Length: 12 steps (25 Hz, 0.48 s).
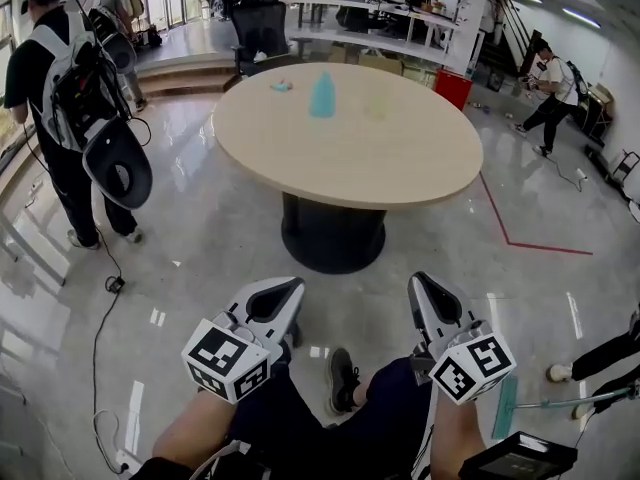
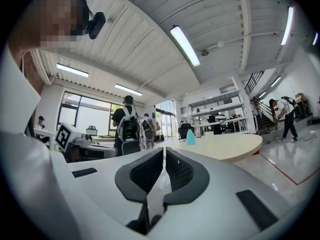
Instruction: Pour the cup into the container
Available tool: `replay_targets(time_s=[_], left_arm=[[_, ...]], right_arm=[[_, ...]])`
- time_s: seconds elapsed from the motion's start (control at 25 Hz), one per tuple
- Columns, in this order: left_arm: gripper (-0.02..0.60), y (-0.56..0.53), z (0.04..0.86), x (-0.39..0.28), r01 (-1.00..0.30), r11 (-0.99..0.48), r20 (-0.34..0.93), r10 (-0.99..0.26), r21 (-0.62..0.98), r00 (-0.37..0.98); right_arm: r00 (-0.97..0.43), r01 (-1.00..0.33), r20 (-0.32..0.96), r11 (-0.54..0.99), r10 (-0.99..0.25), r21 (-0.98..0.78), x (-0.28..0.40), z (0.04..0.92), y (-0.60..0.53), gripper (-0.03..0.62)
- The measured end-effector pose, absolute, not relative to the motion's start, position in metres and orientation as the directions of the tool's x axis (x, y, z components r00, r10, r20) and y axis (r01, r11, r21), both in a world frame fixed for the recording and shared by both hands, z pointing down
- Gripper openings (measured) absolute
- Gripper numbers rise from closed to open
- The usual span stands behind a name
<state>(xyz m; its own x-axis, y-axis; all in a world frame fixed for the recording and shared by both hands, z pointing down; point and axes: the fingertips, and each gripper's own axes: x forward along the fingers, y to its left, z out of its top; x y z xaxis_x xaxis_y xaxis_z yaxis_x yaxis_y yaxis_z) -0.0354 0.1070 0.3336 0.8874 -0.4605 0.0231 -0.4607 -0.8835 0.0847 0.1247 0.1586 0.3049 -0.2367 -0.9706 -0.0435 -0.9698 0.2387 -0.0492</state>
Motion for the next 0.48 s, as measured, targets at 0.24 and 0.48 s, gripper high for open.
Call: replay_targets(time_s=[0.24,0.48], left_arm=[[-0.002,-0.008,0.322,-0.019,-0.469,-0.877,0.001,-0.472,0.103,0.882],[-0.002,-0.107,0.305,0.013,-0.453,-0.888,0.004,-0.454,0.083,0.891]], right_arm=[[-0.237,-0.97,-0.044,0.239,-0.97,-0.046,0.147,0.297,0.047,0.008],[-0.189,-0.982,-0.053,0.191,-0.98,-0.017,0.186,0.278,-0.038,0.009]])
